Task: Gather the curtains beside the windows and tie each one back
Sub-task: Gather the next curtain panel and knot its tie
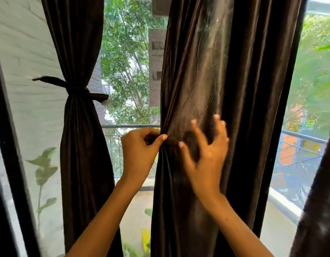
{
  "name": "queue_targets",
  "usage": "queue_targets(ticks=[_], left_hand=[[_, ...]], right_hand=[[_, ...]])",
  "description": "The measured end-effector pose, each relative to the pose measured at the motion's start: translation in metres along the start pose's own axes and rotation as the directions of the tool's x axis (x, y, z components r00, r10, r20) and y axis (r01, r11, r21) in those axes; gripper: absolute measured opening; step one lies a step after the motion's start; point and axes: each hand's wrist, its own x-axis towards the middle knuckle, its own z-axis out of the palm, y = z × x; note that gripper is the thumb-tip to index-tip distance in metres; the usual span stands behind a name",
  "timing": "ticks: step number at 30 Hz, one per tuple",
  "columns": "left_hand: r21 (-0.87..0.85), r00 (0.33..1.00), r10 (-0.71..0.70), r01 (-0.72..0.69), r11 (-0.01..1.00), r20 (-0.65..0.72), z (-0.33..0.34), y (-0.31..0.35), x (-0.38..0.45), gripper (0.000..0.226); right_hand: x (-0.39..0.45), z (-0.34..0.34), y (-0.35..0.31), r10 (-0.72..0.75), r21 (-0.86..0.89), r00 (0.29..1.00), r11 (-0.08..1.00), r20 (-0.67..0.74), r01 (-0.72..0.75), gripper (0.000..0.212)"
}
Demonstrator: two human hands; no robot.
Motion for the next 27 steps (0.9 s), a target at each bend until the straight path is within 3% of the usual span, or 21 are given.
queue_targets(ticks=[2, 4, 6, 10, 12, 14, 17, 20, 22, 24, 27], left_hand=[[-0.072, 0.998, -0.051, 0.053, 0.996, 0.032, -0.001, -0.002, 0.002, 0.011], [-0.160, 0.992, -0.102, 0.112, 0.981, 0.067, 0.001, -0.001, 0.003, 0.010], [-0.195, 0.989, -0.112, 0.128, 0.972, 0.092, 0.003, 0.001, 0.004, 0.012], [-0.211, 0.989, -0.093, 0.117, 0.970, 0.119, 0.007, 0.000, 0.004, 0.015], [-0.196, 0.989, -0.092, 0.113, 0.974, 0.115, 0.007, -0.004, 0.005, 0.011], [-0.193, 0.988, -0.099, 0.120, 0.974, 0.116, 0.006, -0.008, 0.006, 0.009], [-0.207, 0.988, -0.087, 0.112, 0.972, 0.126, 0.002, -0.010, 0.007, 0.009], [-0.219, 0.985, -0.089, 0.120, 0.968, 0.146, 0.002, -0.010, 0.009, 0.011], [-0.211, 0.985, -0.101, 0.130, 0.969, 0.140, 0.003, -0.013, 0.010, 0.012], [-0.199, 0.986, -0.109, 0.133, 0.971, 0.127, 0.004, -0.016, 0.011, 0.010], [-0.123, 0.994, -0.082, 0.090, 0.988, 0.073, 0.004, -0.017, 0.009, 0.009]], right_hand=[[0.012, -0.003, 0.009, 0.184, 0.045, 0.983, 0.982, -0.031, -0.182, 0.089], [0.019, 0.000, 0.017, 0.276, 0.220, 0.958, 0.932, 0.078, -0.286, 0.104], [0.022, 0.004, 0.020, 0.280, 0.312, 0.952, 0.900, 0.123, -0.305, 0.095], [0.013, 0.004, 0.015, -0.014, 0.086, 0.996, 0.996, -0.086, 0.022, 0.055], [0.007, 0.005, 0.012, -0.055, 0.136, 0.995, 0.989, -0.083, 0.066, 0.047], [0.004, 0.011, 0.014, 0.054, 0.149, 0.998, 0.988, -0.029, -0.049, 0.058], [0.007, 0.015, 0.018, 0.226, 0.163, 0.973, 0.959, 0.053, -0.231, 0.094], [0.014, 0.014, 0.015, 0.337, 0.279, 0.933, 0.890, 0.128, -0.360, 0.105], [0.021, 0.015, 0.011, 0.409, 0.378, 0.895, 0.811, 0.181, -0.447, 0.096], [0.025, 0.016, 0.009, 0.403, 0.443, 0.895, 0.779, 0.189, -0.444, 0.078], [0.024, 0.016, 0.009, 0.290, 0.377, 0.957, 0.885, 0.013, -0.273, 0.042]])
